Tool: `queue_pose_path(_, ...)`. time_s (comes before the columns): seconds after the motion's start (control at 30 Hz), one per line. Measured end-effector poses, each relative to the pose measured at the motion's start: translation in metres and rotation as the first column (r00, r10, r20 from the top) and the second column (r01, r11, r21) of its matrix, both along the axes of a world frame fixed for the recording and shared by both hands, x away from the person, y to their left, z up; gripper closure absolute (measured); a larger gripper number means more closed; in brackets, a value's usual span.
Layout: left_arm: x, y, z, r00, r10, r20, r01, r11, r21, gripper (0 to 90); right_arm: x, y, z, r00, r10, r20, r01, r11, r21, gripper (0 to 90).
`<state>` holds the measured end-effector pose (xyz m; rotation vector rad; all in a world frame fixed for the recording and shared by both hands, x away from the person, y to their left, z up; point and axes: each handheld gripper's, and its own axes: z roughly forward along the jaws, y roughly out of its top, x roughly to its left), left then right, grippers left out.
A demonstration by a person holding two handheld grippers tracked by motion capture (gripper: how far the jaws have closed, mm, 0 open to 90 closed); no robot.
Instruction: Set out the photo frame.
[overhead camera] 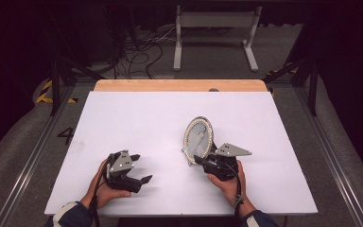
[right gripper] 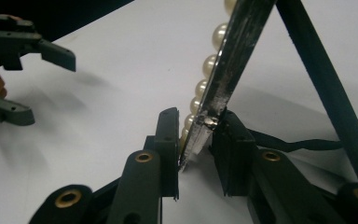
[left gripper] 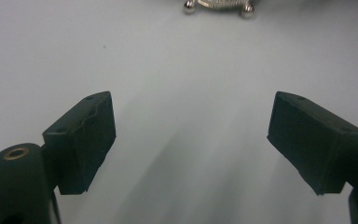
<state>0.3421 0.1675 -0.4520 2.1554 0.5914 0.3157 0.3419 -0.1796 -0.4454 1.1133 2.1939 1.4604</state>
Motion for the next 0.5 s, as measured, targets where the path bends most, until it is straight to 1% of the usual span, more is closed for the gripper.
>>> queue_pose_path(0.07, 0.009, -0.006, 0.003, 0.9999, -0.016, -0.004, 0.016, 0.9997, -0.017, 16.1, 0.0, -0.001, 0.0, 1.0, 0.002, -0.001, -0.002, 1.0, -0.003, 73.4)
queue_pose_path(0.1, 0.016, -0.011, 0.006, 0.9993, -0.036, -0.008, 0.036, 0.9987, -0.037, 17.5, -0.001, -0.002, 0.0, 1.0, 0.005, -0.003, -0.005, 1.0, -0.004, 73.7)
queue_pose_path(0.17, 0.026, -0.02, 0.009, 0.9986, -0.051, -0.011, 0.05, 0.997, -0.058, 18.0, -0.001, -0.005, 0.001, 0.9999, 0.014, -0.009, -0.014, 1.0, -0.005, 74.1)
queue_pose_path(0.2, 0.03, -0.025, 0.009, 0.9979, -0.062, -0.018, 0.061, 0.9963, -0.061, 17.8, -0.002, -0.006, 0.001, 0.9997, 0.017, -0.015, -0.017, 1.0, -0.002, 74.3)
queue_pose_path(0.23, 0.035, -0.032, 0.009, 0.997, -0.074, -0.019, 0.073, 0.9958, -0.056, 17.2, -0.002, -0.008, 0.001, 0.9996, 0.019, -0.019, -0.019, 1.0, 0.0, 74.5)
queue_pose_path(0.27, 0.035, -0.032, 0.009, 0.997, -0.074, -0.019, 0.073, 0.9958, -0.056, 16.7, -0.002, -0.008, 0.001, 0.9996, 0.019, -0.019, -0.019, 1.0, 0.0, 74.5)
queue_pose_path(0.33, 0.043, -0.045, 0.009, 0.9939, -0.107, -0.029, 0.105, 0.9934, -0.045, 16.4, -0.003, -0.011, 0.001, 0.9994, 0.026, -0.021, -0.026, 1.0, -0.001, 74.8)
queue_pose_path(0.43, 0.049, -0.064, 0.008, 0.9897, -0.141, -0.026, 0.141, 0.99, -0.001, 18.2, -0.006, -0.01, 0.001, 0.9999, 0.013, -0.008, -0.013, 1.0, -0.01, 74.4)
queue_pose_path(0.5, 0.051, -0.075, 0.009, 0.9853, -0.169, -0.024, 0.169, 0.9856, 0.001, 17.9, -0.008, -0.01, 0.002, 0.9999, 0.005, 0.011, -0.005, 1.0, -0.021, 72.3)
